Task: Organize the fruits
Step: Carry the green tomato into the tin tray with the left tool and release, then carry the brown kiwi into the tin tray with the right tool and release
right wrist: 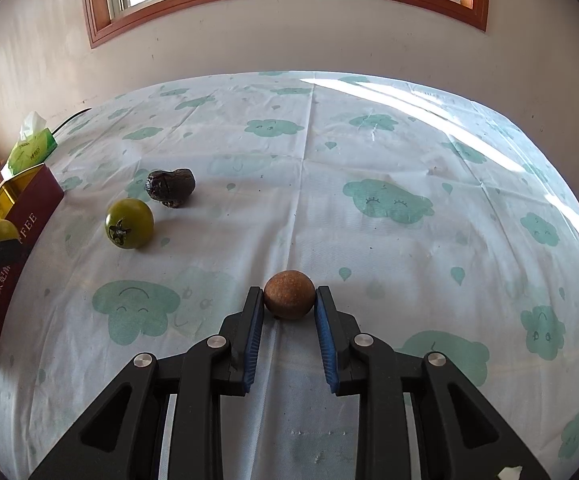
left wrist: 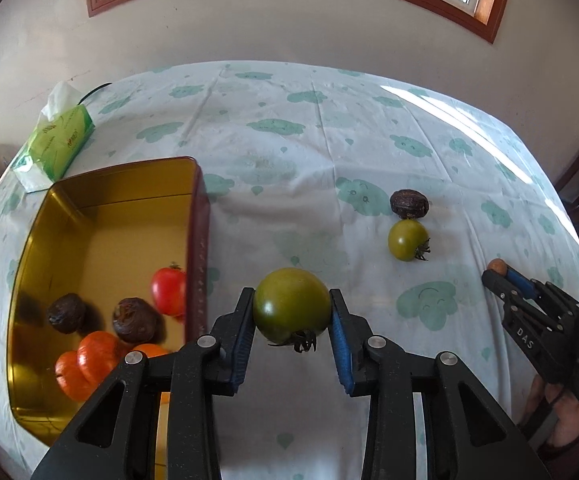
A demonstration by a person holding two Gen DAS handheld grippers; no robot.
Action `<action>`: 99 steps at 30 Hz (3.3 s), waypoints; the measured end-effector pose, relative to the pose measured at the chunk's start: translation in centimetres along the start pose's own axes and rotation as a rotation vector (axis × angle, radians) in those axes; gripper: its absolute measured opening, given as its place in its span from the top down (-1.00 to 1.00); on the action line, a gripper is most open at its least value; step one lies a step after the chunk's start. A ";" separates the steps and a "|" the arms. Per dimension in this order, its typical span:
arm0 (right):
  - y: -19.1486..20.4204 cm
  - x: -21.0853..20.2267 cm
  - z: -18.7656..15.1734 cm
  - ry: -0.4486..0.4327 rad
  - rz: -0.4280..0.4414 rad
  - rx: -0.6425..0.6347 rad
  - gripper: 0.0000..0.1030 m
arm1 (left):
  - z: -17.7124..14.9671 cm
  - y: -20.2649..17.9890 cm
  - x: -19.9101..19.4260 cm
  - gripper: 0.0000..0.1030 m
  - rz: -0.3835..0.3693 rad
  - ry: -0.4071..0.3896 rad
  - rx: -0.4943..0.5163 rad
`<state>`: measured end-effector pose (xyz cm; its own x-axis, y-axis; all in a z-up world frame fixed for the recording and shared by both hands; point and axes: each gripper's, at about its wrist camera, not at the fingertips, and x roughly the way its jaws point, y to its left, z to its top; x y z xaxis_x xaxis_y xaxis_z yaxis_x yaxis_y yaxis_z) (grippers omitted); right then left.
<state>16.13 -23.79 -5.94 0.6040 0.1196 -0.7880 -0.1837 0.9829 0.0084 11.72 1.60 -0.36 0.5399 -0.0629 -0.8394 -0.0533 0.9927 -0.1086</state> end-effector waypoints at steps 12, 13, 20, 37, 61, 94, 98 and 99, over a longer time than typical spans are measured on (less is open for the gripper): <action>0.1 0.0 0.0 0.001 -0.003 -0.004 0.51 | -0.6 11.3 -4.3 0.30 0.142 -0.059 -0.114; 0.1 0.0 0.0 0.001 -0.003 -0.004 0.51 | -0.9 12.2 -4.2 0.30 0.160 -0.053 -0.122; 0.1 0.0 0.0 0.001 -0.003 -0.004 0.51 | -2.6 16.0 -2.4 0.30 0.189 0.009 -0.180; 0.2 0.0 0.0 0.002 -0.007 -0.007 0.51 | -3.6 17.0 -0.9 0.29 0.193 0.030 -0.168; 0.2 0.0 0.0 0.002 -0.008 -0.008 0.51 | -4.2 17.3 -1.1 0.26 0.207 0.037 -0.161; 13.1 -4.3 3.3 -0.062 0.306 -0.166 0.53 | -7.6 15.0 -6.2 -0.34 0.220 -0.107 -0.118; 18.4 -4.9 3.7 -0.066 0.403 -0.233 0.53 | -7.9 15.5 -6.6 -0.34 0.223 -0.108 -0.138; 19.5 -5.0 3.8 -0.068 0.418 -0.252 0.53 | -8.0 15.6 -6.7 -0.34 0.222 -0.105 -0.143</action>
<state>12.44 -4.65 0.48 0.4859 0.5139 -0.7069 -0.5983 0.7852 0.1595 0.59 16.67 -0.72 0.5855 0.1728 -0.7920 -0.2939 0.9558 -0.0087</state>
